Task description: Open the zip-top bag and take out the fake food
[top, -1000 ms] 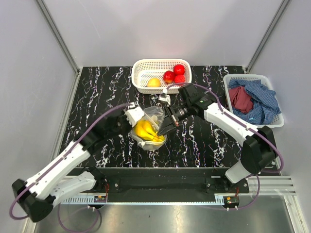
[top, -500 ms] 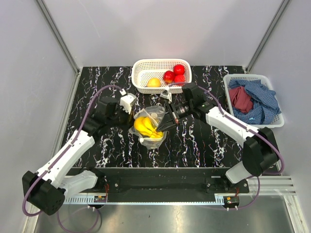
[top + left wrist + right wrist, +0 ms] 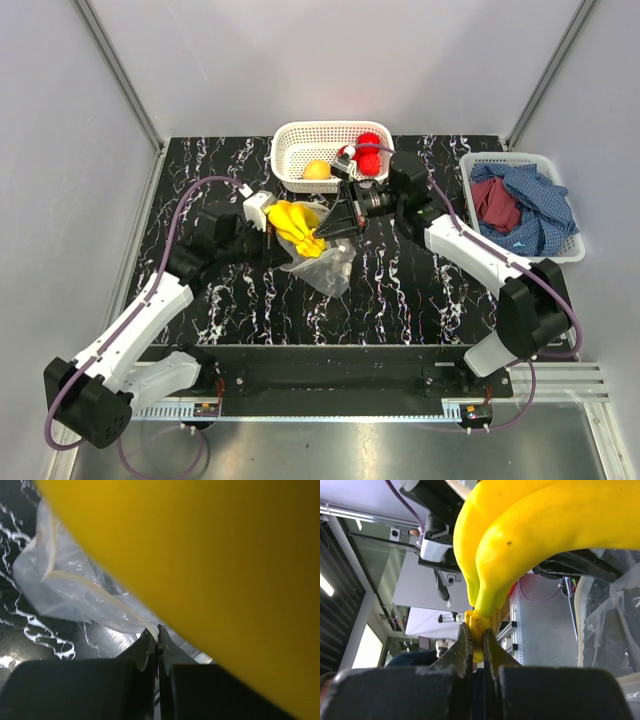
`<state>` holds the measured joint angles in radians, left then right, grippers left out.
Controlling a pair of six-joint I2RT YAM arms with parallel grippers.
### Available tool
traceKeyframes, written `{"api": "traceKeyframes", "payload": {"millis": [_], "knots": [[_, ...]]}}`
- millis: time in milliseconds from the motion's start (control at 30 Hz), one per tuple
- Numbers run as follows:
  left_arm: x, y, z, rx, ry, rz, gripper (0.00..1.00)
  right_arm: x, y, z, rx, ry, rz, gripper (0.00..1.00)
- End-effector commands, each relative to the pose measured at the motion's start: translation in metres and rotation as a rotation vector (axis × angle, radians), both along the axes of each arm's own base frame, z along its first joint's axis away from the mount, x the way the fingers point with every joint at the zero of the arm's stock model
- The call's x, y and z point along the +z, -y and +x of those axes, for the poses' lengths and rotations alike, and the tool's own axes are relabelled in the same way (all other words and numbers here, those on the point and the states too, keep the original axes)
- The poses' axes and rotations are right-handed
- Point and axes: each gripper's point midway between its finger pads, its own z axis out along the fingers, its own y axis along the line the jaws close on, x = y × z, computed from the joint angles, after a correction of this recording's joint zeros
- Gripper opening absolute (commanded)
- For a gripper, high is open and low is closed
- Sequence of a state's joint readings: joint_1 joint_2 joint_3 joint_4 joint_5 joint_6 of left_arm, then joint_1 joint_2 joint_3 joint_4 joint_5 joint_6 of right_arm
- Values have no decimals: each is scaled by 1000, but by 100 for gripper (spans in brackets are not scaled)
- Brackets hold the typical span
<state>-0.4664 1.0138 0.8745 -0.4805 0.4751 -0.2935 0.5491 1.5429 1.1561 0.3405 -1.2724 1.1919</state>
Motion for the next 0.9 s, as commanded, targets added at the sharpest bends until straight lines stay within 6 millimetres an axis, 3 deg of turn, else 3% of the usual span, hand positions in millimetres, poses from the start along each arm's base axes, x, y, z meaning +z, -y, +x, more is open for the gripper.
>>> {"api": "traceKeyframes", "payload": {"millis": [0, 133, 267, 567, 667, 733, 767, 833, 867], "knots": [[21, 8, 1, 3, 64, -77, 0, 19, 0, 3, -25, 64, 18, 0], [-9, -4, 12, 120, -55, 25, 0, 34, 7, -9, -16, 67, 34, 0], [-27, -18, 15, 199, -126, 100, 0, 65, 10, -10, -45, 121, 76, 0], [-28, -29, 17, 265, -138, 138, 0, 113, 2, 14, -107, 199, 141, 0], [-30, -31, 14, 258, -149, 156, 0, 115, 0, 42, -175, 228, 137, 0], [-30, -31, 10, 246, -153, 151, 0, 96, -4, 76, -255, 235, 83, 0], [-32, -31, 8, 240, -158, 149, 0, 104, -5, 88, -292, 281, 81, 0], [-31, -30, 4, 228, -160, 136, 0, 74, -8, 128, -376, 293, -6, 0], [-31, -29, 2, 219, -160, 130, 0, 80, -8, 141, -409, 329, -10, 0]]}}
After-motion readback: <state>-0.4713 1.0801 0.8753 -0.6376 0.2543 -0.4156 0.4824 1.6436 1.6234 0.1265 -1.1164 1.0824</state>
